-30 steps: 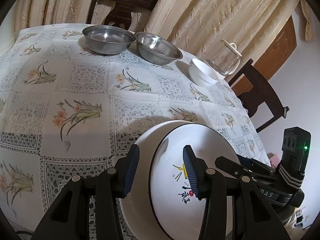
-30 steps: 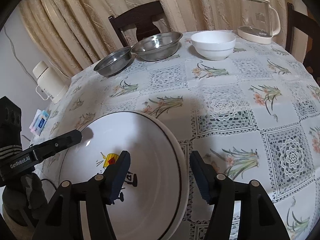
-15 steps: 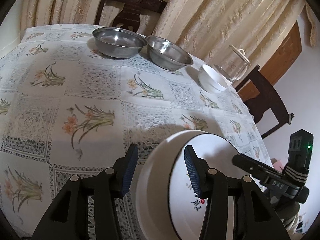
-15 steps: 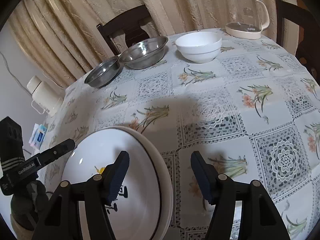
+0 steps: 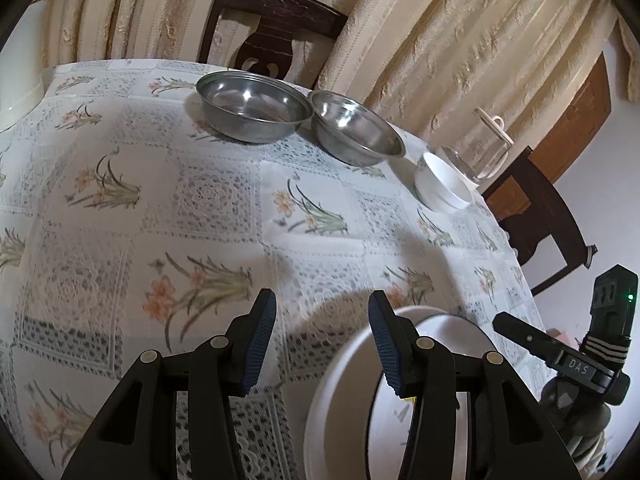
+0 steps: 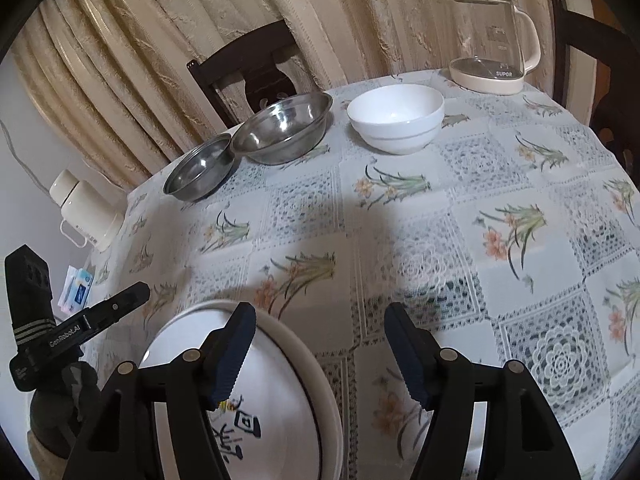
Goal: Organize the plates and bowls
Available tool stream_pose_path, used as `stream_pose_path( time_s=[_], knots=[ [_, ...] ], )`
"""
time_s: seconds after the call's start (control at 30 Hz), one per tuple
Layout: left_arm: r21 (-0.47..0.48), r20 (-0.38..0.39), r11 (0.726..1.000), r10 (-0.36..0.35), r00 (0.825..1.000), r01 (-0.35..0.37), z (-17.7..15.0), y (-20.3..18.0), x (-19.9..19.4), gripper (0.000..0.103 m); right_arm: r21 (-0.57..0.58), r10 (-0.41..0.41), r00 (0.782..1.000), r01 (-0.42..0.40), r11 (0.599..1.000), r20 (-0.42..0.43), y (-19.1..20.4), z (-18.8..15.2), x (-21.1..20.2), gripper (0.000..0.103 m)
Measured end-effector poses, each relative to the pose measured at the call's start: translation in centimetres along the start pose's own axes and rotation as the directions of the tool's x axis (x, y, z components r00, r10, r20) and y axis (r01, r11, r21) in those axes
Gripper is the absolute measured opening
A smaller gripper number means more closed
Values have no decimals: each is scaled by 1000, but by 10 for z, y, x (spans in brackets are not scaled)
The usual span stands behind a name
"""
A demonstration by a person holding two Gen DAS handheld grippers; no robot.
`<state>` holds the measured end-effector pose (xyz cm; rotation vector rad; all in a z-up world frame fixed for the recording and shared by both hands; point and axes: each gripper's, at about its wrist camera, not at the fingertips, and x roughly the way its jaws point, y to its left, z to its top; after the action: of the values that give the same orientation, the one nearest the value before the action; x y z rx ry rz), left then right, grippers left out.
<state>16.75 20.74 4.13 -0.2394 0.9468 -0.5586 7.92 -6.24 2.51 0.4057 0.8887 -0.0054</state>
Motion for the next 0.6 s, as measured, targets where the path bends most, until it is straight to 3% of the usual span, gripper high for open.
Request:
stream_pose_path(
  time_s=[0.6],
  knots=[
    [-70, -2, 997, 22, 1000, -22, 57, 30, 30, 49, 44, 19, 999, -17, 999, -46, -6, 29, 22, 71]
  ],
)
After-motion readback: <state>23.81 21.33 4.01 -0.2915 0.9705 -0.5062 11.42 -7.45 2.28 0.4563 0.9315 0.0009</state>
